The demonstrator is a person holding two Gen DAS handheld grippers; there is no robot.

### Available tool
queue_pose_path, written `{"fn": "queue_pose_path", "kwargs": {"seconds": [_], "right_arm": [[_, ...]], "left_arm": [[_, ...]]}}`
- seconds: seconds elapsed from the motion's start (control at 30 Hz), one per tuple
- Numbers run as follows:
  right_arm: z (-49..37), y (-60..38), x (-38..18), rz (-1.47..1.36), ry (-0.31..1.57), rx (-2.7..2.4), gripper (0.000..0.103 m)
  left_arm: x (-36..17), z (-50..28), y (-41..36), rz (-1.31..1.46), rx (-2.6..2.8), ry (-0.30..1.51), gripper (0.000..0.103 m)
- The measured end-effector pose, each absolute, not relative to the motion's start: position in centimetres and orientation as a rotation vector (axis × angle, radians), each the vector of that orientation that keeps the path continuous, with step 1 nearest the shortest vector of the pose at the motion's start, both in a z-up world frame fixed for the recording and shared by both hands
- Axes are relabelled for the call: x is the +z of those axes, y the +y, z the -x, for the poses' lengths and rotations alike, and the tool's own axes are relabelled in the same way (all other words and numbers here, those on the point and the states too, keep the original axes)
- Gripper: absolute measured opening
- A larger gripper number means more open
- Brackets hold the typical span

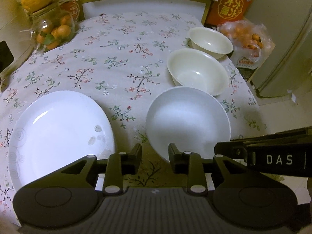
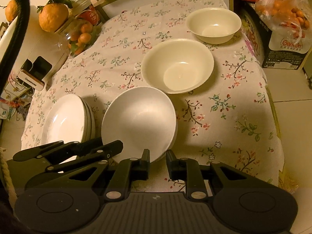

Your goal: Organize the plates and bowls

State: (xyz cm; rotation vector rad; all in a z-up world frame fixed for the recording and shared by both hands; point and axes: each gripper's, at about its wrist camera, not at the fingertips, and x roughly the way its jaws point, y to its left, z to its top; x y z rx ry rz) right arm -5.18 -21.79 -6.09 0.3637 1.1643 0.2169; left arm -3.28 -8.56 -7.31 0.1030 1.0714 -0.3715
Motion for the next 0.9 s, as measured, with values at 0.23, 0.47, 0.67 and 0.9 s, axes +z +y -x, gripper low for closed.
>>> {"fn": "queue_pose_path", "kwargs": {"seconds": [0.23,0.47,0.67,0.9], "right_arm": [[4.9,-22.4,-5.4,-0.36,1.133,0.211,0.03],[4.2,-24.0,-4.2,-0.411,1.076,0.19,0.04],[3.2,-25.9,-3.9,-0.465,1.045,0.132,0.047],[2.4,-27.2,-4.3,-0.51,1.033,0.083,0.054]], "left_arm": [[-6.0,2.9,-8.1,-0.09,-0.359,1.03,0.049],[-4.7,1.1,-7.4,-0.034,-0.319,0.996,0.056],[-4.1,-0.2,-7.8,-0.038,-0.311,0.95,0.061],[-4.4,-1.4,-8.7,-0.05,-0.321,0.93,0.066]]}}
